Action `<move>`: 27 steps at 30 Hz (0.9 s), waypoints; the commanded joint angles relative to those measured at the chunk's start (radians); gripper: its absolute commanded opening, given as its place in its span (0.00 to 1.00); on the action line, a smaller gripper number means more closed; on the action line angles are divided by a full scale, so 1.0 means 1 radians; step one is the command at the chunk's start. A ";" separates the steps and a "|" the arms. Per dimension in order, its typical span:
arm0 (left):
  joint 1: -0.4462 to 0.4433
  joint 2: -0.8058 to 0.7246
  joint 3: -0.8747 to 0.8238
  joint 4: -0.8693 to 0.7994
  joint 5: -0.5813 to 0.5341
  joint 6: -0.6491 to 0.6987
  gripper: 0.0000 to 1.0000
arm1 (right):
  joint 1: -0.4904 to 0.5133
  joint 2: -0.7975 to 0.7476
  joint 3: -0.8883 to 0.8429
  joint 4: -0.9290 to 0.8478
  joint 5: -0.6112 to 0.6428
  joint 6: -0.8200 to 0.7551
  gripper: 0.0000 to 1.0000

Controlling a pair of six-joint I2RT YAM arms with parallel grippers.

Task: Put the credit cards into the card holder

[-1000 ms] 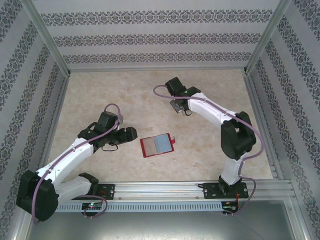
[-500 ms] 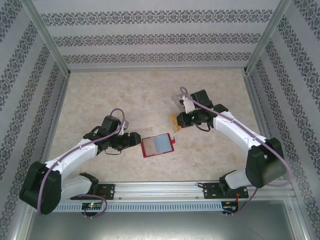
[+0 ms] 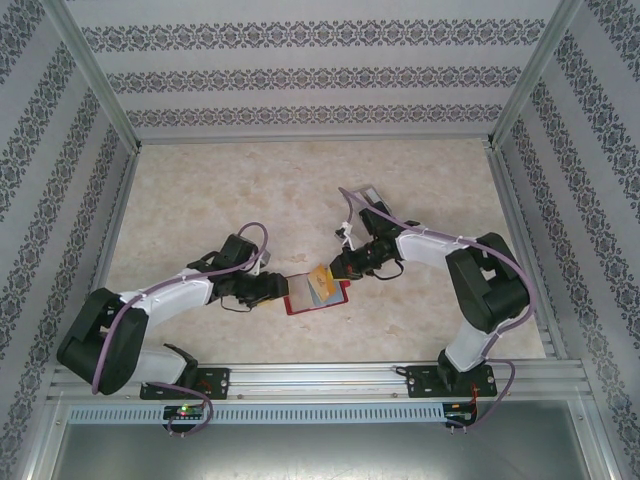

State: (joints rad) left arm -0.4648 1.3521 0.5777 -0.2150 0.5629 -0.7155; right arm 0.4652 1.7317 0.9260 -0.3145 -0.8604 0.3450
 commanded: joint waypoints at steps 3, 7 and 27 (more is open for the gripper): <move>-0.020 0.060 0.037 0.053 -0.006 -0.004 0.57 | -0.005 0.038 -0.022 0.038 -0.061 -0.014 0.00; -0.030 0.099 0.060 0.028 -0.019 -0.004 0.52 | -0.016 0.060 -0.034 0.031 -0.064 -0.014 0.00; -0.061 0.170 0.111 -0.066 -0.147 0.016 0.40 | -0.025 0.094 -0.072 0.105 -0.086 0.015 0.00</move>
State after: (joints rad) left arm -0.5106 1.4940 0.6762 -0.2661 0.4202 -0.7010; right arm 0.4259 1.8042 0.8593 -0.2344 -0.9184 0.3466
